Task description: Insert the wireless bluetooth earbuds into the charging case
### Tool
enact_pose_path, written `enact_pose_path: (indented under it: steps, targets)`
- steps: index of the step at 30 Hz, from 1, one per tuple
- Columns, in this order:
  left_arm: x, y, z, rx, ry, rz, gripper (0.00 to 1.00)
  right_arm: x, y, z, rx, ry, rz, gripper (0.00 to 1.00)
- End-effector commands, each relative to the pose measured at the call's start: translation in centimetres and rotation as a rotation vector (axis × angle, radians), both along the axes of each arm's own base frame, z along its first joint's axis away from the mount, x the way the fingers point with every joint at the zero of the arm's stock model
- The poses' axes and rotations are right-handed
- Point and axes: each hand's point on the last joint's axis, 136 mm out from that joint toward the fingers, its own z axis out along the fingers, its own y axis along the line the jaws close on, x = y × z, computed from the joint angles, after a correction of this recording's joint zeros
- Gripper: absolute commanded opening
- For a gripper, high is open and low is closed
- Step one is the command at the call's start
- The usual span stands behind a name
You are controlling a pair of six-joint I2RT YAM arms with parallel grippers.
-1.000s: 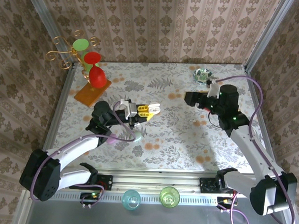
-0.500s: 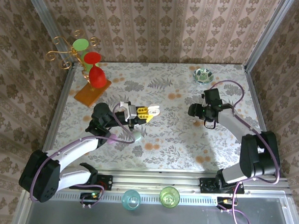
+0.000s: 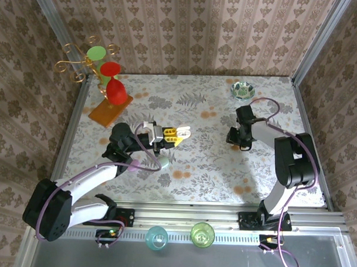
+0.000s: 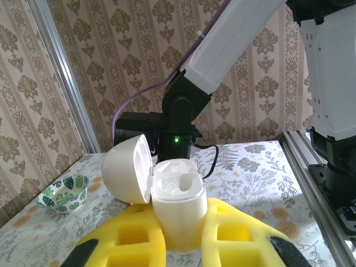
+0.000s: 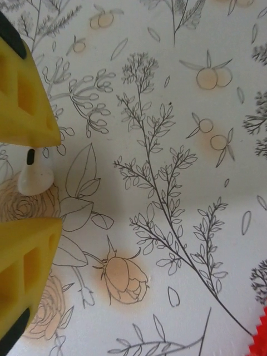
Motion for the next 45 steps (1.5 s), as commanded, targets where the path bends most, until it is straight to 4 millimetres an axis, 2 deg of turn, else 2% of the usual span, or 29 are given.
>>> enact_pose_path:
  steps: [1,10,17,21,26,33,45]
  targets:
    - [-0.8,0.4,1.0,-0.029,-0.058,-0.017,0.0,-0.3,0.2,-0.2,-0.036,0.043,0.02,0.35]
    - [-1.1,0.6,1.0,-0.036,-0.059,-0.016,0.0,-2.2,-1.0,-0.2,-0.217,0.124,0.084,0.35]
    - [-1.2,0.6,1.0,-0.04,-0.061,-0.02,0.0,-2.1,-0.3,0.2,-0.217,0.128,0.165,0.33]
    - [-1.3,0.8,1.1,-0.043,-0.06,-0.016,0.0,-2.0,0.6,0.8,-0.182,0.145,0.222,0.4]
    - [-1.6,1.1,1.2,-0.048,-0.066,-0.009,0.0,-2.7,1.1,1.2,-0.198,0.221,0.396,0.46]
    - [-2.0,1.5,1.2,-0.041,-0.074,0.006,0.0,-3.7,-0.3,1.5,-0.412,0.383,0.667,0.47]
    - [-2.0,1.5,0.9,-0.037,-0.078,0.007,0.0,-2.4,-0.3,1.5,-0.573,0.509,0.833,0.43]
